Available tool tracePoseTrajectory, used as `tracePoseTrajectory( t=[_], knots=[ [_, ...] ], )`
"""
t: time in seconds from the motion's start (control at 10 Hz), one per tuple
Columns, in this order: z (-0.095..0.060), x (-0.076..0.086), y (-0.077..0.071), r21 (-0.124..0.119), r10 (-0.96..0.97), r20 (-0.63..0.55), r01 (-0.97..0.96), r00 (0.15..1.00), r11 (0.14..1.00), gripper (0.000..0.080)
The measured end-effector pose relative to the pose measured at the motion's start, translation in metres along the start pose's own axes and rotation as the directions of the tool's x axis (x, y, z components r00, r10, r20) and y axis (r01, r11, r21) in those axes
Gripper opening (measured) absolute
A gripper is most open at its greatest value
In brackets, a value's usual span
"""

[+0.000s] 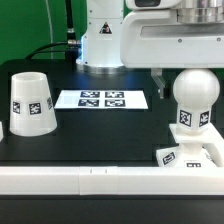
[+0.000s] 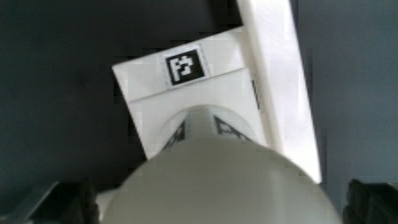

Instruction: Assemble lamp

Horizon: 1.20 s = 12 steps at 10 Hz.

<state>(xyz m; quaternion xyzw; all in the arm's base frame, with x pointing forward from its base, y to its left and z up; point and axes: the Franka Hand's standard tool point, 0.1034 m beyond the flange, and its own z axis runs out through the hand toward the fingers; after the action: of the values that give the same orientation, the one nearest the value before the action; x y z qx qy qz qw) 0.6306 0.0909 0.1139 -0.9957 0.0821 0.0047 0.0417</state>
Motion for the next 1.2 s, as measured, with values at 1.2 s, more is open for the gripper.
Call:
tracePoseTrajectory(
  t=[1.2],
  knots=[
    [-0.0055, 0.0054, -0.0026, -0.031, -0.854, 0.011, 0.854, 0.520, 0.519, 0.0699]
  ],
)
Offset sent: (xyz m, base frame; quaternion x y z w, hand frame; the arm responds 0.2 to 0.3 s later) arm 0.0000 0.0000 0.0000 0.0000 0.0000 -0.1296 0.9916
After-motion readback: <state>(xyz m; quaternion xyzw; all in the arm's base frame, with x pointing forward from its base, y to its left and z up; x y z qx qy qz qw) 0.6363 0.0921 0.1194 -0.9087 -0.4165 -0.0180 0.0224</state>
